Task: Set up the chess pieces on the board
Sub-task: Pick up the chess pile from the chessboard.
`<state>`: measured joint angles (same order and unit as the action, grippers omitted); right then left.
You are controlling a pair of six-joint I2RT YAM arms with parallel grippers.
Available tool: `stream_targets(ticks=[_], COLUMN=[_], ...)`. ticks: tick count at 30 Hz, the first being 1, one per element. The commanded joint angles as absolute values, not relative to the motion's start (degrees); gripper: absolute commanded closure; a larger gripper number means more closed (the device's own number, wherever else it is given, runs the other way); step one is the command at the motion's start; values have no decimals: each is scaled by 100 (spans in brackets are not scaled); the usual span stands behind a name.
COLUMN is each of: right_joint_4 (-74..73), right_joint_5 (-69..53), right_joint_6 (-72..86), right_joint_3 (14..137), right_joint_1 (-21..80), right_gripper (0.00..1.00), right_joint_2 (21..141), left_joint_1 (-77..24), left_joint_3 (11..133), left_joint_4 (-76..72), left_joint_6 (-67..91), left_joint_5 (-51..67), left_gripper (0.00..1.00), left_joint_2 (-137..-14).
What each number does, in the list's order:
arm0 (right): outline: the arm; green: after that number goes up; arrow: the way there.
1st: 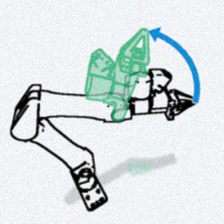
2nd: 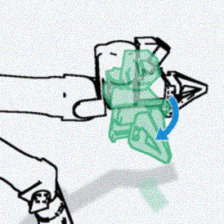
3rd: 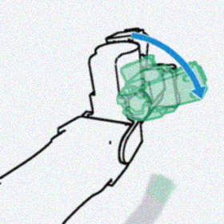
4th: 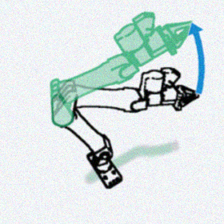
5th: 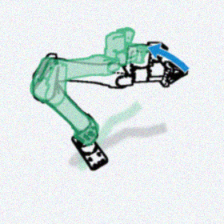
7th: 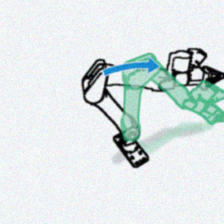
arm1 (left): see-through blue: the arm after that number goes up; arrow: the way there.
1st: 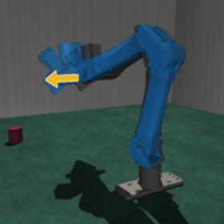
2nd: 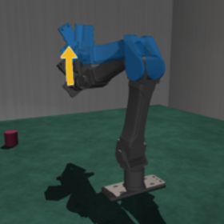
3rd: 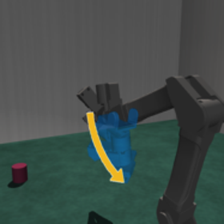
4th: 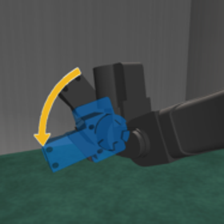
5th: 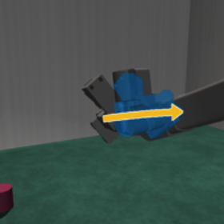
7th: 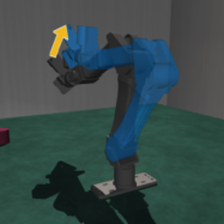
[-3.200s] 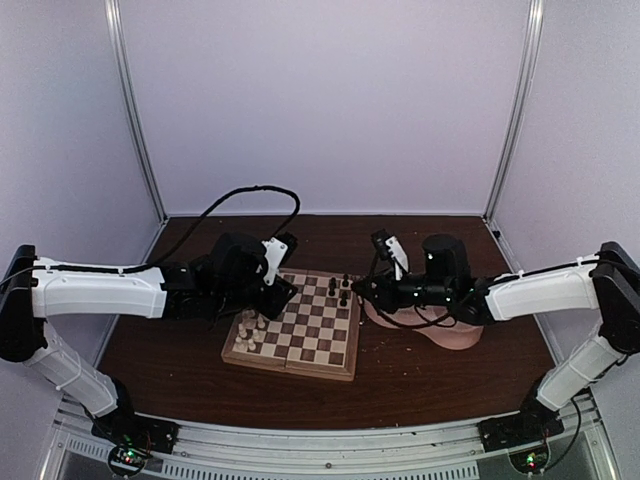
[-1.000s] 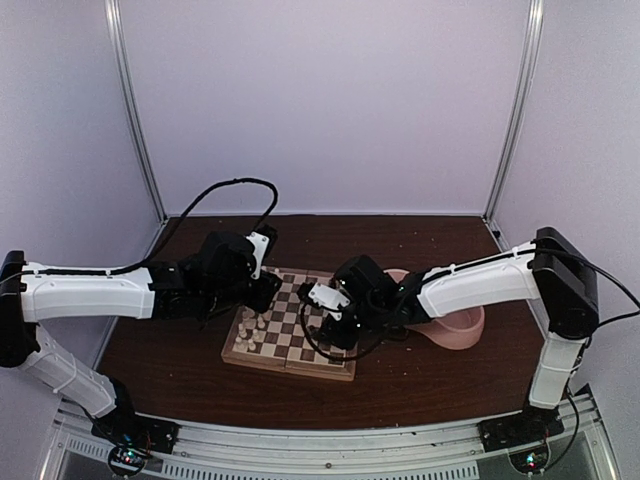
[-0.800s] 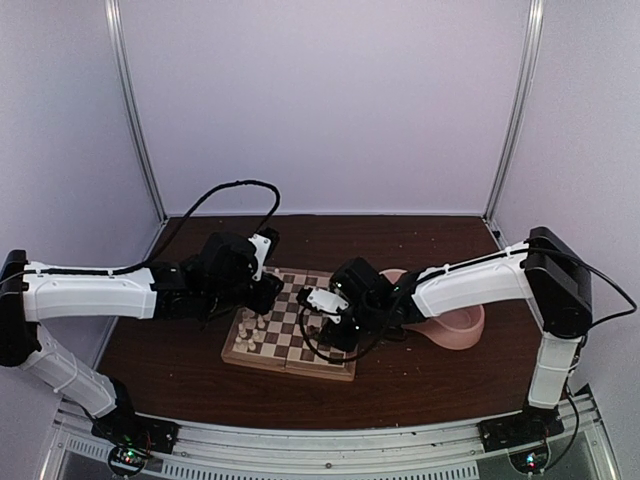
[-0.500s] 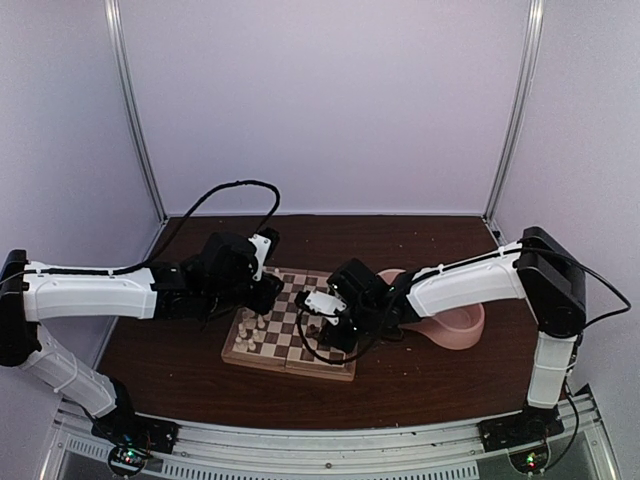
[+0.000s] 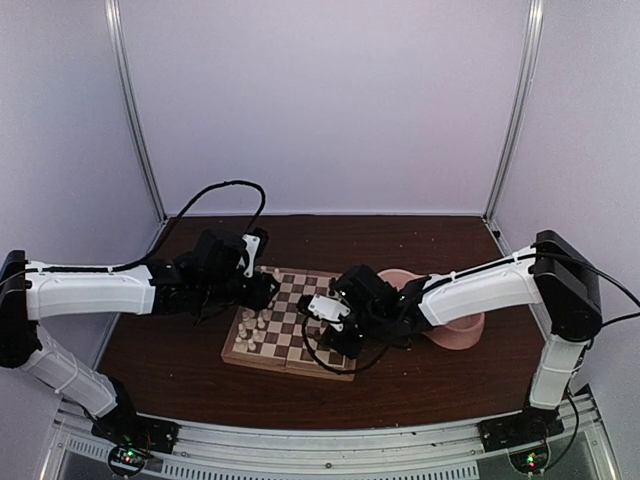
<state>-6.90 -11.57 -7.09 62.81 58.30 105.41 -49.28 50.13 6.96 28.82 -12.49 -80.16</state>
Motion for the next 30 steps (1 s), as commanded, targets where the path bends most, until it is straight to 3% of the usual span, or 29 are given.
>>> stream_targets(ticks=[1, 5, 16, 27, 30], right_joint_4=[-181, -10, 568, 908, 1031], right_joint_5=[-979, -1043, -1025, -1017, -887], right_joint_6=[-746, -705, -660, -395, -339], right_joint_3=[6051, 5846, 5450, 5249, 5160], right_joint_1=[5898, 5904, 5931, 5924, 5916], right_gripper=[83, 83, 84, 85, 87], right_joint_2=[10107, 9829, 9460, 9263, 9194], left_joint_1=[-4904, -4898, -4767, -4720, -4719], left_joint_3=[5023, 4983, 5220, 4871, 4884], left_joint_4=[381, 186, 224, -707, -853], left_joint_6=[3051, 3089, 3396, 3448, 3602], left_joint_5=[-617, -179, 773, 1697, 1928], left_gripper=[48, 37, 37, 60, 62], left_joint_2=[-7935, -7977, -8281, -8198, -8397])
